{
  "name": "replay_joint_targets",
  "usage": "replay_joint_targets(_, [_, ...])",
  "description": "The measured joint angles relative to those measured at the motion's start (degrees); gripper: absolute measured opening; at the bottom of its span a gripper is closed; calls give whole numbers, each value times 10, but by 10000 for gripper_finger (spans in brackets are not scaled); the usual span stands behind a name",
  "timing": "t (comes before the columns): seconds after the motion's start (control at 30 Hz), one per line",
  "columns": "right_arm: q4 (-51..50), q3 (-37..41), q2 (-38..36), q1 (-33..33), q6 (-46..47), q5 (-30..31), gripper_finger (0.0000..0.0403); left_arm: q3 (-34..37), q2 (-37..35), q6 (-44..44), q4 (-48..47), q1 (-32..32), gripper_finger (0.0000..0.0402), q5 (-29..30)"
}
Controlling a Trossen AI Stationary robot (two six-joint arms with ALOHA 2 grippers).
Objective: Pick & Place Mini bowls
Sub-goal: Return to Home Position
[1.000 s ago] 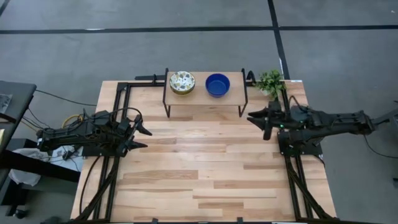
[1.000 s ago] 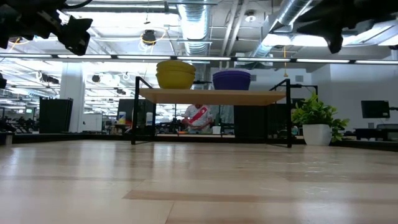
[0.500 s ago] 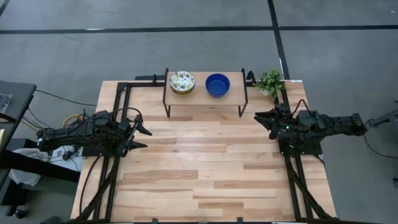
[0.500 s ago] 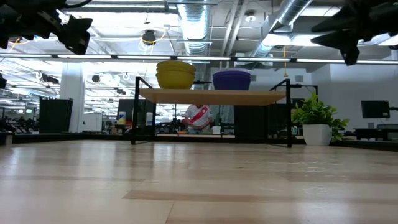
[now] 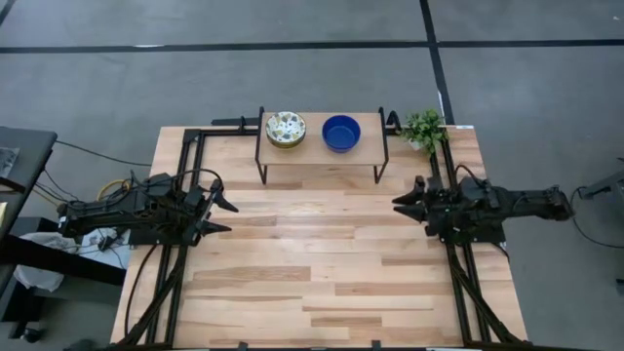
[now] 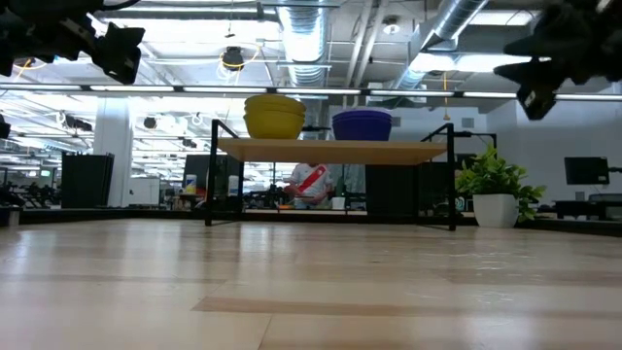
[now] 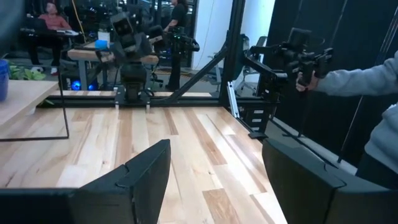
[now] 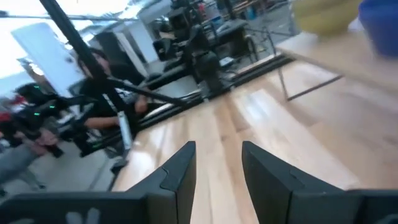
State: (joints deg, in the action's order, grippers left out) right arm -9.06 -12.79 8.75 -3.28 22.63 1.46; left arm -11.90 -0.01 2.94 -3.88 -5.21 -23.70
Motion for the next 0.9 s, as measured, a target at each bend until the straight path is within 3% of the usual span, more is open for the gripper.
replay_joint_targets(0.23, [84,66,-87,31,-4,-53,118,0,0,8,0,0,253,1])
replay_joint_targets(0.33, [93,58,-85,41,-27,-80,118,-6,0,16,-1,-1,253,1])
replay_joint_targets(0.9, [42,56,-86,56,-50,-90,118,-6,0,-31,-30,-1,253,10])
